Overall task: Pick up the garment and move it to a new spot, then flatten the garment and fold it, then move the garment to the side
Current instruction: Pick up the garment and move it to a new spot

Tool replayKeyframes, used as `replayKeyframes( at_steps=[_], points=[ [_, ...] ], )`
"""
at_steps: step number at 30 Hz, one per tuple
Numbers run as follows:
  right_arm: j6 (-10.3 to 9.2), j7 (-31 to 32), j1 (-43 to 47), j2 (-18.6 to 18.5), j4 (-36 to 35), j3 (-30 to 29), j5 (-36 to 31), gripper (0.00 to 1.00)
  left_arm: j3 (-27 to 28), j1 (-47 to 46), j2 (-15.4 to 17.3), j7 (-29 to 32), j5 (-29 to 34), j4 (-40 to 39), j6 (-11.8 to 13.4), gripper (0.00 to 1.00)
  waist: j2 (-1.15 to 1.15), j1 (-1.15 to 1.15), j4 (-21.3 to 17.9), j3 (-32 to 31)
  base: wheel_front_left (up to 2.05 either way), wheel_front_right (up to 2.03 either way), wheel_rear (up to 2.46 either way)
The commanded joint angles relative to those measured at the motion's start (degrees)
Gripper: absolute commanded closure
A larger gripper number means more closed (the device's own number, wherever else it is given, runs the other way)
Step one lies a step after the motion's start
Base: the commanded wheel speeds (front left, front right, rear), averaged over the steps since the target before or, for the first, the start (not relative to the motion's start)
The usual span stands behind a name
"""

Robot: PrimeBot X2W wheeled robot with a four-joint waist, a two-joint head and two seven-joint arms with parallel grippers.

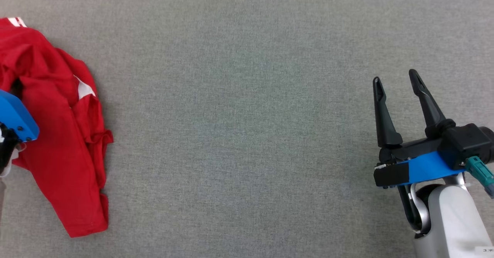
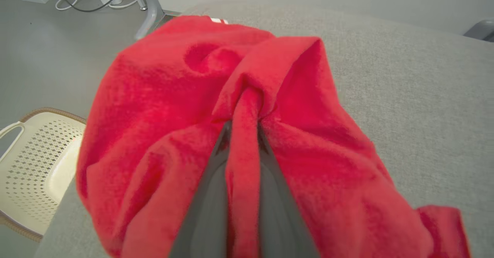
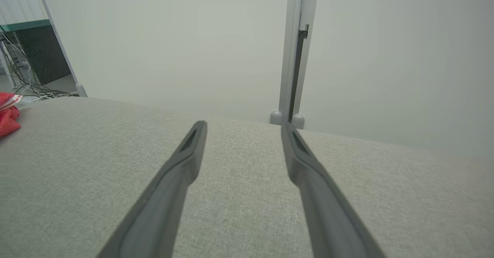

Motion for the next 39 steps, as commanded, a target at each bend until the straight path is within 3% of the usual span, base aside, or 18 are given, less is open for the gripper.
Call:
replayKeyframes(
  at_steps=[1, 13, 19, 28, 39],
  points=[
    [0.01, -0.7, -0.6, -0.2, 0.4, 0.2, 0.6, 0.0, -0.6, -0.9, 0.8, -1.0, -0.4, -0.8, -0.1, 1.0, 0.0, 0.0, -0.6, -1.2, 0.0, 0.0, 0.0],
    [0.01, -3.4, 0.2, -0.2, 5.0, 1.1, 4.0, 0.0, -4.7, -6.6, 4.5, -16.6, 2.2, -7.3, 0.1, 1.0, 0.0, 0.0, -3.2, -7.4, 0.0, 0.0, 0.0],
    [0.01, -4.7, 0.1, -0.2, 7.0, 1.4, 5.8, 0.0, -6.1, -9.5, 4.5, -19.5, 5.2, -14.4, 1.7, 1.0, 0.0, 0.0, -6.2, -8.5, 0.0, 0.0, 0.0],
    [0.01, -6.0, -0.4, -0.2, 9.3, 2.6, 9.4, 0.0, -8.3, -12.2, 4.8, -15.3, 7.9, -30.7, 4.1, 1.0, 0.0, 0.0, -13.8, -8.7, 0.0, 0.0, 0.0],
    [0.01, -6.2, -1.1, -0.2, 8.7, 3.9, 13.2, 0.0, -13.3, -18.1, 0.2, -8.7, 9.0, -44.6, 4.2, 1.0, 0.0, 0.0, -23.3, -6.9, 0.0, 0.0, 0.0]
  ],
)
